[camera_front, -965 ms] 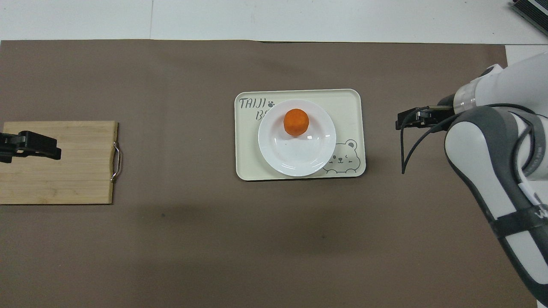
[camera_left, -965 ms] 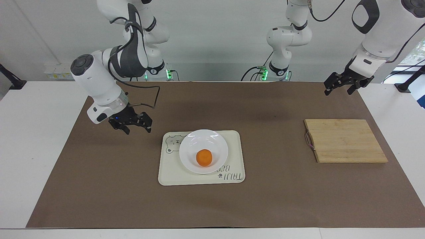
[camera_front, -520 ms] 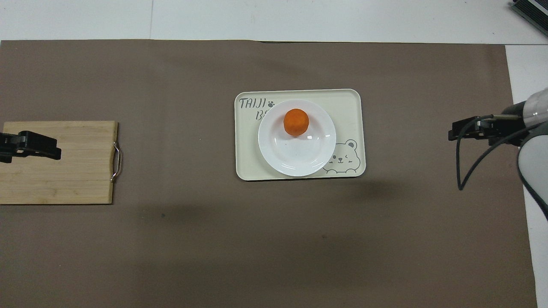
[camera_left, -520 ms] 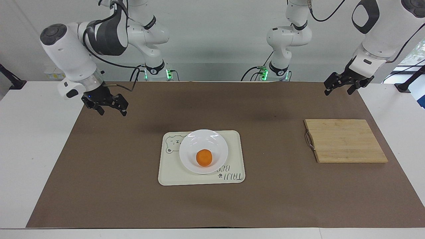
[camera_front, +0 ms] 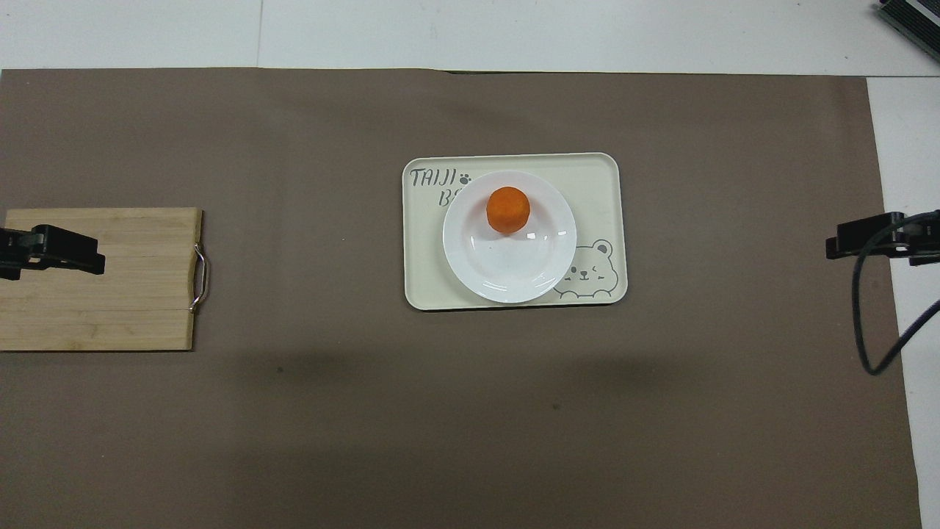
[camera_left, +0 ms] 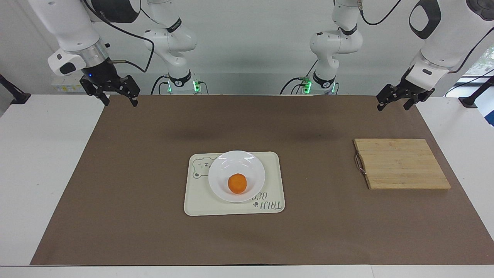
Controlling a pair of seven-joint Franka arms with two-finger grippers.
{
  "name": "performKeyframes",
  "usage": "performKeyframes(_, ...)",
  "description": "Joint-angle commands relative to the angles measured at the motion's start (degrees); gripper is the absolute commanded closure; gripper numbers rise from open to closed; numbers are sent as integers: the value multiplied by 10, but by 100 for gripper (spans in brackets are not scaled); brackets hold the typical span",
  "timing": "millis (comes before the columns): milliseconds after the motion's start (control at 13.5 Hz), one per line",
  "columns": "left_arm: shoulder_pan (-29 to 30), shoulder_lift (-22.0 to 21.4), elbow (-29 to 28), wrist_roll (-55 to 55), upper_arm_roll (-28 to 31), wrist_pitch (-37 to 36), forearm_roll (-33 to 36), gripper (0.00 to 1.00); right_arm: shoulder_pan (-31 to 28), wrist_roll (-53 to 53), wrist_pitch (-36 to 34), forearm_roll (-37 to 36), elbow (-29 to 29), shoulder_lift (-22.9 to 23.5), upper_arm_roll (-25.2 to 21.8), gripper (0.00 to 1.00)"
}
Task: Place orange and plate with both arms
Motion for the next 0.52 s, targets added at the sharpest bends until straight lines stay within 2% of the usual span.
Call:
performKeyframes(0,1,-13,-13,1,-1,7,10,0,0,9,-16,-13,11,-11,6,0)
performKeyframes(445,1,-13,-13,1,-1,7,10,0,-2,-39,4,-35,-25,-23,5,0)
